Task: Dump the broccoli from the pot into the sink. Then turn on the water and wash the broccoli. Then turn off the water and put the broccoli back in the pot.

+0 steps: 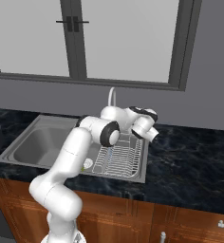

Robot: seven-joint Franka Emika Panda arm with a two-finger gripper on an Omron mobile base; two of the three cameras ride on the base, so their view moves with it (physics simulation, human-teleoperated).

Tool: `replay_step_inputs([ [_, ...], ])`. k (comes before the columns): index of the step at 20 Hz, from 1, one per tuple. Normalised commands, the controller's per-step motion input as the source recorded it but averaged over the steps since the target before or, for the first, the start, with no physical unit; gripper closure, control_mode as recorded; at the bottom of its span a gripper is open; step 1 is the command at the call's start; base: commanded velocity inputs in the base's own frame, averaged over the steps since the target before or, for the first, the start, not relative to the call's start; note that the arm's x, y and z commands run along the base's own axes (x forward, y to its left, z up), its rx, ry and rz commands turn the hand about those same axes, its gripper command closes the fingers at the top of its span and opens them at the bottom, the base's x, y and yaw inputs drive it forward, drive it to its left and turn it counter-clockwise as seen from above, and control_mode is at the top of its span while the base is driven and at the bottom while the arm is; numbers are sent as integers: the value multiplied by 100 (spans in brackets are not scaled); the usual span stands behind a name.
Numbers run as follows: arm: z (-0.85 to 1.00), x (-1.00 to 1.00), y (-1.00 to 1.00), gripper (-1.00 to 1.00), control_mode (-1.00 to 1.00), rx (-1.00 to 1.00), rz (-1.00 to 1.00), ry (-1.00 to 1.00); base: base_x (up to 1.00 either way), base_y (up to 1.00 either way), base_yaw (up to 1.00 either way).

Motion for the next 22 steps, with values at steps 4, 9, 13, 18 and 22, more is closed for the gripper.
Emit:
replay_step_inputs([
  [4, 63, -32, 80, 100, -100, -31, -10, -34, 0, 0, 0],
  [9, 77, -24, 72, 100, -100, -28, -10, -26, 0, 0, 0],
  [13, 96, -1, 27, 100, -100, -16, -1, -20, 0, 0, 0],
  [18, 100, 2, 3, 100, -100, -6, 0, -17, 0, 0, 0],
  [22, 98, 15, 0, 100, -100, 0, 0, -13, 0, 0, 0],
])
